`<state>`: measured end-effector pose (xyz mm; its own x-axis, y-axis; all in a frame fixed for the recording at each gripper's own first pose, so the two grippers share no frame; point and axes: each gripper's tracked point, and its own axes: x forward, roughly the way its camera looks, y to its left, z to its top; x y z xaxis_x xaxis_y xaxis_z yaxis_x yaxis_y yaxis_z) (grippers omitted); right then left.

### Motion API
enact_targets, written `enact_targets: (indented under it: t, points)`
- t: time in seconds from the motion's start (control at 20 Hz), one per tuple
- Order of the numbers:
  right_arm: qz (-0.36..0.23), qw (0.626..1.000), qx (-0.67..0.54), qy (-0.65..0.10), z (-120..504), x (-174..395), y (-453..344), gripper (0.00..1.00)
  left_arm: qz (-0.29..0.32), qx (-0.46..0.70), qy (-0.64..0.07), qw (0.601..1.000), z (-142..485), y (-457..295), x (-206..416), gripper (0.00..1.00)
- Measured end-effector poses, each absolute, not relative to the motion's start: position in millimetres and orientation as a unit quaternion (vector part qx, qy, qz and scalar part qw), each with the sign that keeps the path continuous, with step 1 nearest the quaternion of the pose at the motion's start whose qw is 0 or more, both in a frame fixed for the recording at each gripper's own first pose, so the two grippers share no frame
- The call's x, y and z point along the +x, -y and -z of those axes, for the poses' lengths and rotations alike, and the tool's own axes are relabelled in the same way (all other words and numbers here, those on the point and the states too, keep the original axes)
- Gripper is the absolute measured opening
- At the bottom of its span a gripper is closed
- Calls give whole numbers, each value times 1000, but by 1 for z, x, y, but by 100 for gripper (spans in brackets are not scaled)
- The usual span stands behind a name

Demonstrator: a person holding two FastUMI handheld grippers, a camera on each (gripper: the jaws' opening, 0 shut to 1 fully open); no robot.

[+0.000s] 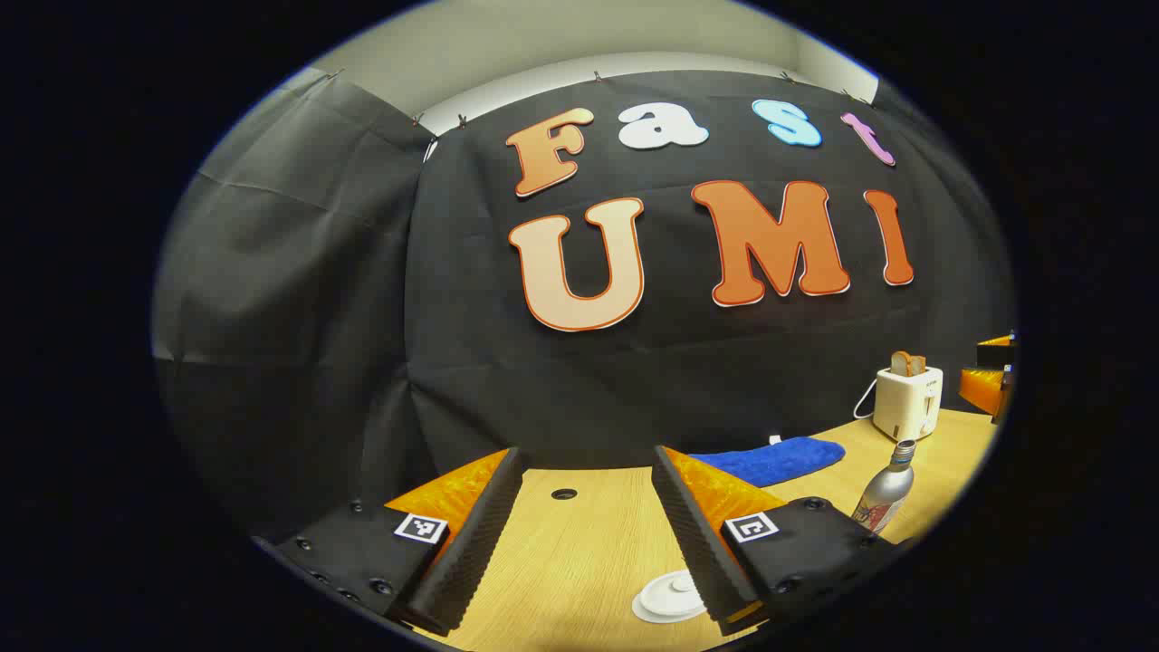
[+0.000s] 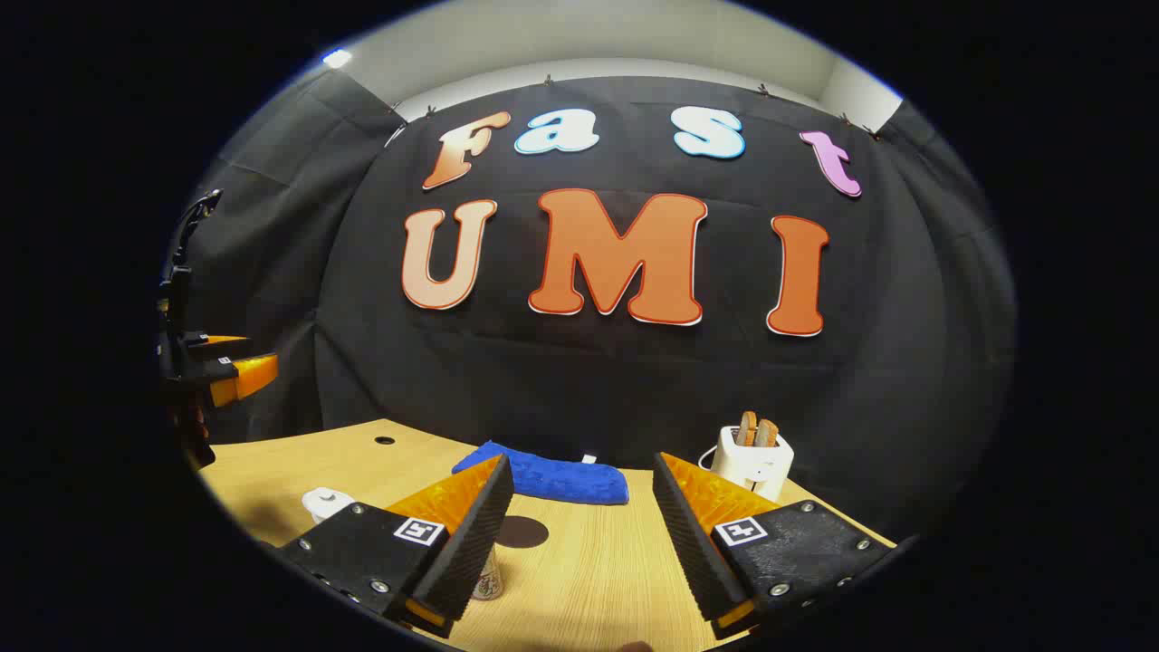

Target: Open the teacup lid with one hand, grasp the water bottle and pour water into the teacup with the other hand; after pouring, place the water bottle on the coaster and then close the teacup lid.

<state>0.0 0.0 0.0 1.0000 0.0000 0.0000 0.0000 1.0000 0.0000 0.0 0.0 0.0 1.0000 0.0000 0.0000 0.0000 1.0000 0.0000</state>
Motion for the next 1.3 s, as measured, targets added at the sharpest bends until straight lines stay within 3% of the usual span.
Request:
enact_targets:
  t: [0.15,0.2,0.25,0.6,0.7,0.8,1.3]
  points:
    - [2,1000,-5,6,-1,-2,-1,93,2,3,-3,1000,4,2,5,100]
    - [1,1000,-6,5,0,-3,-4,93,2,4,-2,1000,4,2,5,96]
    - [1,1000,-8,1,3,-3,-5,93,4,5,-4,1000,5,3,5,100]
    - [-36,999,3,-21,23,-11,-35,93,37,5,-24,999,26,24,12,100]
    - [-42,999,9,-30,28,-9,-41,93,52,-4,-36,998,35,33,10,96]
    - [-52,998,14,-40,35,-8,-49,93,65,-13,-54,996,47,41,7,100]
    - [-99,991,6,-85,68,-7,-78,94,102,-18,-136,985,110,69,0,96]
